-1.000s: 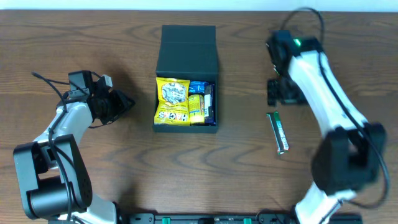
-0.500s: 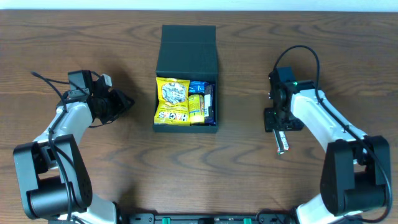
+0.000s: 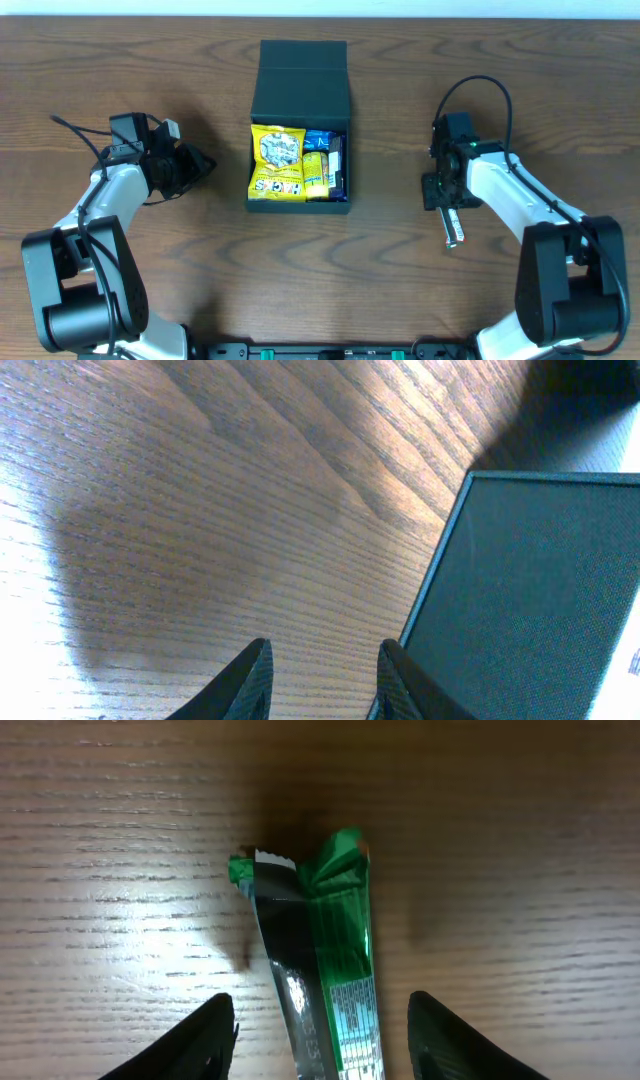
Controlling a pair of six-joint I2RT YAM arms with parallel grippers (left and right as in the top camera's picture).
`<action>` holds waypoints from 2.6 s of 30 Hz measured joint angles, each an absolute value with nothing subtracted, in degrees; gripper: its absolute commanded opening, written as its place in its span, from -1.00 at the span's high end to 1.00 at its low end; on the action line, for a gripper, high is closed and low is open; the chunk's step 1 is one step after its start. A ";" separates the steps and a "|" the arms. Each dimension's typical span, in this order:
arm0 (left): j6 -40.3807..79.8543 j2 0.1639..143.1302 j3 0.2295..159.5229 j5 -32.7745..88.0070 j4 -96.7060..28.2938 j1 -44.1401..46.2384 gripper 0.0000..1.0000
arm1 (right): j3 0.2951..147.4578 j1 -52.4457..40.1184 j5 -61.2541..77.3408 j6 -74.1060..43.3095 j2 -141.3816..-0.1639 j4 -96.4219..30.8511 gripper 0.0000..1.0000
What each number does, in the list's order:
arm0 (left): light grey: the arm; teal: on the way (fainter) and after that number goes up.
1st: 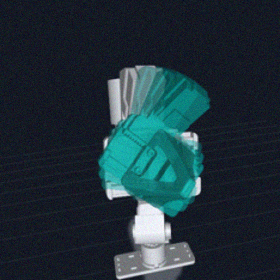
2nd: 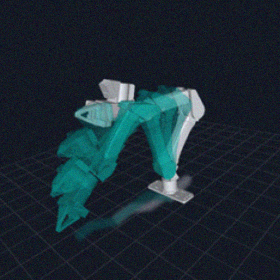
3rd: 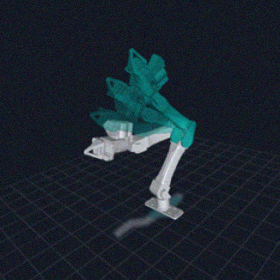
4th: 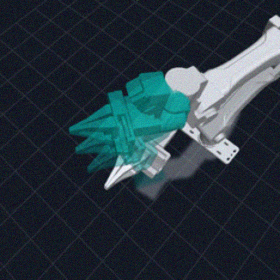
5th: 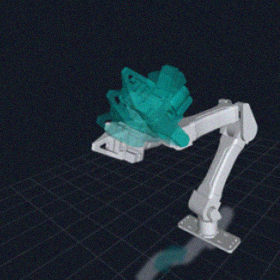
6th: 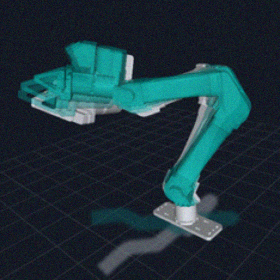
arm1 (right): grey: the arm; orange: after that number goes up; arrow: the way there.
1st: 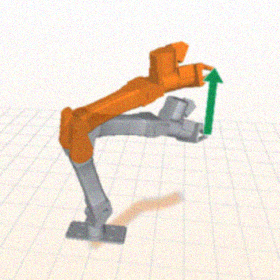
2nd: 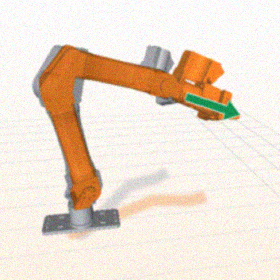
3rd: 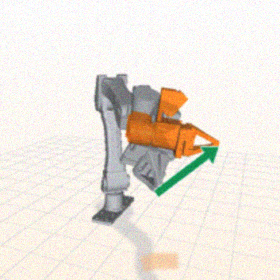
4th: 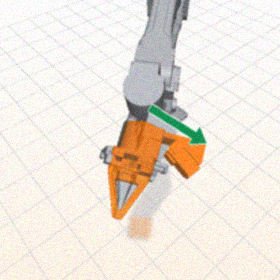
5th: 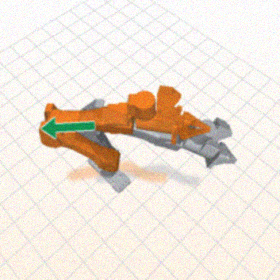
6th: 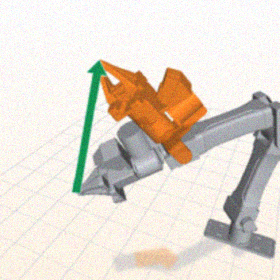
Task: Pack container
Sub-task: 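Move the right gripper to the green-wrapped bar and grasp it, then carry the green bar into the box and release it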
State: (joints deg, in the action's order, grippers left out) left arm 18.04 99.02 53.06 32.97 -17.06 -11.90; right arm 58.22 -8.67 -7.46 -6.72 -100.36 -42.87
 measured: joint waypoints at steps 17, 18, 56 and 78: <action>18.02 99.02 53.06 32.97 -17.06 -11.90 0.30 | 58.13 -8.64 -5.39 -5.41 -103.13 -42.13 0.35; 18.02 99.02 53.06 32.97 -17.08 -11.90 0.29 | 58.13 -8.64 -5.28 -5.39 -103.13 -42.13 0.37; 18.20 99.02 53.06 32.99 -17.54 -11.90 0.31 | 97.78 -32.05 -0.91 -20.01 -106.24 -53.58 0.73; 13.85 99.02 53.10 42.92 -12.80 -11.90 0.31 | 97.78 -36.42 2.96 -32.03 -117.10 -53.41 0.76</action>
State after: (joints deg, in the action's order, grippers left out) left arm 13.85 99.02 53.10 42.92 -12.80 -11.90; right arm 97.78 -36.42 2.96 -32.03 -117.10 -53.41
